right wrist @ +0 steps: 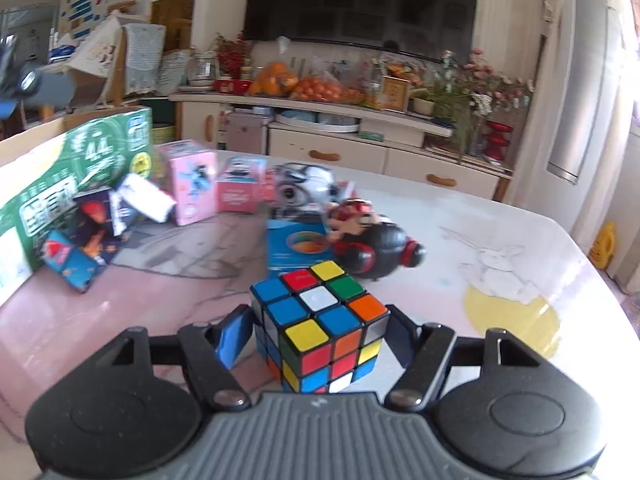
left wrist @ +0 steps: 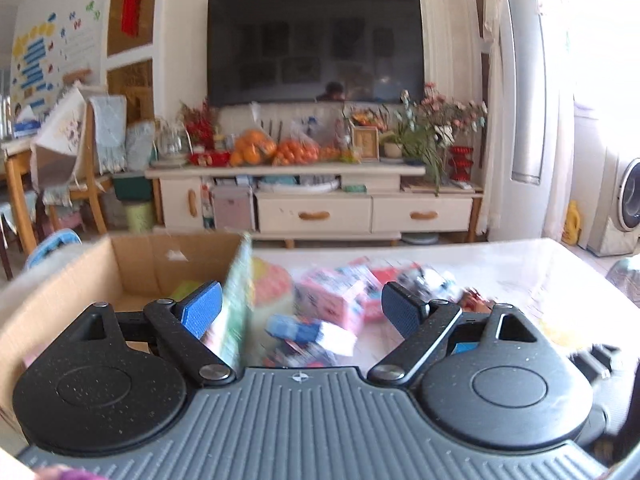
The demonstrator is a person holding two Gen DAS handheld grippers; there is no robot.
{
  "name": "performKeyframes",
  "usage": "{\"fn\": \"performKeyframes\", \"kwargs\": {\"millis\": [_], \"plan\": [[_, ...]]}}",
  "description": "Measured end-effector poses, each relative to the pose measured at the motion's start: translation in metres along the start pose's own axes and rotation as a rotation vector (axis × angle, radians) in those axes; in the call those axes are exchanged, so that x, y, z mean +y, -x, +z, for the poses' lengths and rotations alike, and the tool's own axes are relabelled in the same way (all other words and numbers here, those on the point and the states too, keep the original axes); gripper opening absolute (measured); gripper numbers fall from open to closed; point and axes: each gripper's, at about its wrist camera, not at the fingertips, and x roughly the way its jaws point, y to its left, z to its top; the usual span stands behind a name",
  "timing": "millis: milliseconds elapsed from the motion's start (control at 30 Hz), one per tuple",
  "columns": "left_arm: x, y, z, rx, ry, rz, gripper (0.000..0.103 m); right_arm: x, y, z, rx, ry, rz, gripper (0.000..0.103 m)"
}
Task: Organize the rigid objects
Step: 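Lift the Rubik's cube with the right gripper while the left gripper approaches the pyramid box, then grasp the dark Earth-printed pyramid box with the left gripper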
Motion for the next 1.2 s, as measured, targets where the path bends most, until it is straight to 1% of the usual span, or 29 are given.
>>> {"fn": "performKeyframes", "kwargs": {"millis": [67,133,233,267,367,533,767,933,1033,1100,1133,1167,1200], "plan": [[-0.014,0.000,-0.009,0.011,0.000,-0.007,0.103,-0.013,-0.002,0.001,0.000,-0.029,-0.014,0.070],[-0.026,-0.002,-0.019,0.019,-0.017,0.006,0.103,-0.023,-0.002,0.001,-0.003,-0.045,-0.022,0.070],[-0.037,-0.015,-0.028,0.066,-0.041,0.036,0.103,-0.032,-0.003,0.002,-0.002,-0.060,-0.021,0.070],[-0.036,-0.022,-0.029,0.086,-0.043,0.054,0.103,-0.034,-0.003,0.002,-0.002,-0.065,-0.018,0.070],[-0.035,-0.043,-0.030,0.112,-0.056,0.109,0.103,-0.036,-0.003,0.002,-0.001,-0.067,-0.009,0.070],[-0.040,-0.072,-0.033,0.172,-0.101,0.182,0.103,-0.037,-0.005,0.005,-0.006,-0.065,0.017,0.070],[-0.036,-0.095,-0.036,0.188,-0.135,0.261,0.103,-0.038,-0.004,0.008,-0.017,-0.060,0.043,0.070],[-0.033,-0.111,-0.039,0.209,-0.172,0.256,0.103,-0.038,-0.009,0.007,0.004,-0.062,0.053,0.071],[-0.034,-0.122,-0.043,0.232,-0.189,0.240,0.103,-0.039,-0.011,0.007,0.013,-0.068,0.064,0.076],[-0.032,-0.127,-0.045,0.266,-0.198,0.230,0.103,-0.039,-0.013,0.006,0.022,-0.067,0.063,0.080],[-0.031,-0.131,-0.045,0.285,-0.204,0.226,0.100,-0.039,-0.013,0.006,0.026,-0.065,0.061,0.080],[-0.029,-0.133,-0.046,0.291,-0.211,0.227,0.094,-0.039,-0.014,0.006,0.027,-0.062,0.060,0.081],[-0.028,-0.133,-0.046,0.287,-0.218,0.232,0.090,-0.039,-0.014,0.005,0.027,-0.060,0.060,0.083]]}}
